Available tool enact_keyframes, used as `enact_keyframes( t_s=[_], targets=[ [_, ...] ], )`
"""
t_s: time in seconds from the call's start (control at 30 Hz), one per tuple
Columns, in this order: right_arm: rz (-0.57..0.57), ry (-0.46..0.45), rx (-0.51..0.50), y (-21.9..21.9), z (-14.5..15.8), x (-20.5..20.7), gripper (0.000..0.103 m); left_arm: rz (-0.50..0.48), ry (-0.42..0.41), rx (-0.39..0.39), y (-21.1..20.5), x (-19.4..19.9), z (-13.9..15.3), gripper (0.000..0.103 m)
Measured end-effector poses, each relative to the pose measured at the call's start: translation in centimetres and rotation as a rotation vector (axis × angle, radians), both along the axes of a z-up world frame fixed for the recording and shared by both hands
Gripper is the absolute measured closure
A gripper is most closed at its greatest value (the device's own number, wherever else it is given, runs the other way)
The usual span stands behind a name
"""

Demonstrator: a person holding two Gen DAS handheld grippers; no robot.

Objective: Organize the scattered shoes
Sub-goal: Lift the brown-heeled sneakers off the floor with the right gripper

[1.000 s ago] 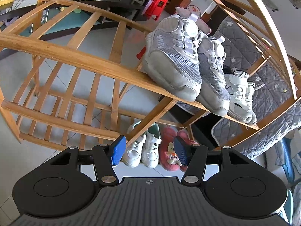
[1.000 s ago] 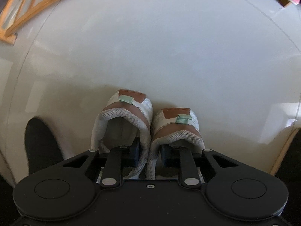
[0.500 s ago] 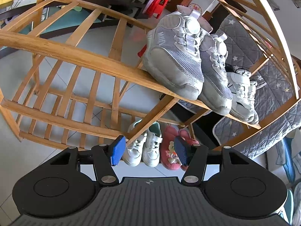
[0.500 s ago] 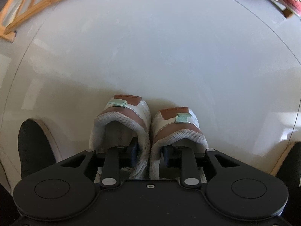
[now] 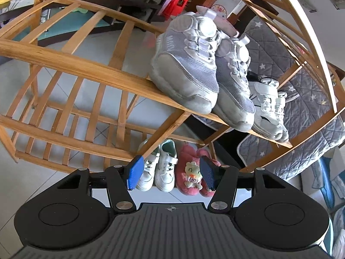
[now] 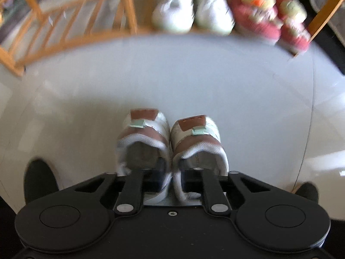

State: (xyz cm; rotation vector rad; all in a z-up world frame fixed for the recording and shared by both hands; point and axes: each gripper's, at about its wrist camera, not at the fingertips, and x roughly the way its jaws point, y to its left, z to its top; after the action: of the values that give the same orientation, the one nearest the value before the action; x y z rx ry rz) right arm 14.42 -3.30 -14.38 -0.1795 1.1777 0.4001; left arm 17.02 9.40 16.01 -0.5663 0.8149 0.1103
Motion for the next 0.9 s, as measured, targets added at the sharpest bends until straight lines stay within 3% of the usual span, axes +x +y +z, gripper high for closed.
enact_keyframes(
  t_s=[0.27,0.47,0.53,0.63,0.77,0.9],
  targets=[
    [-0.04,0.087,0.058,-1.7,0.1,2.5,0.099,-0.018,0.022,0.008,-0.9,0.4,-0.5,0.045],
    [-0.067,0.168,0.095,-2.8,-0.2,4.3,0.075,-0.012,0.017,0.002,-0.6,0.4,-0.2,0.045],
    [-0.057,0.188,0.099,-2.2,-0.7,4.5,0.063,-0.016,0.018,0.006,-0.6,0.4,-0.1,0.045],
    [-0.052,0.204,0.095,-1.5,-1.4,4.9,0.054,-0.018,0.021,0.007,-0.6,0.4,-0.1,0.045],
    [-0.018,0.2,0.008,0.7,-3.2,5.2,0.052,-0.018,0.023,0.009,-0.4,0.3,-0.1,0.045],
    [0.054,0.24,-0.019,2.2,-4.9,5.3,0.052,-0.012,0.031,0.01,-0.1,0.3,-0.3,0.045]
  ],
)
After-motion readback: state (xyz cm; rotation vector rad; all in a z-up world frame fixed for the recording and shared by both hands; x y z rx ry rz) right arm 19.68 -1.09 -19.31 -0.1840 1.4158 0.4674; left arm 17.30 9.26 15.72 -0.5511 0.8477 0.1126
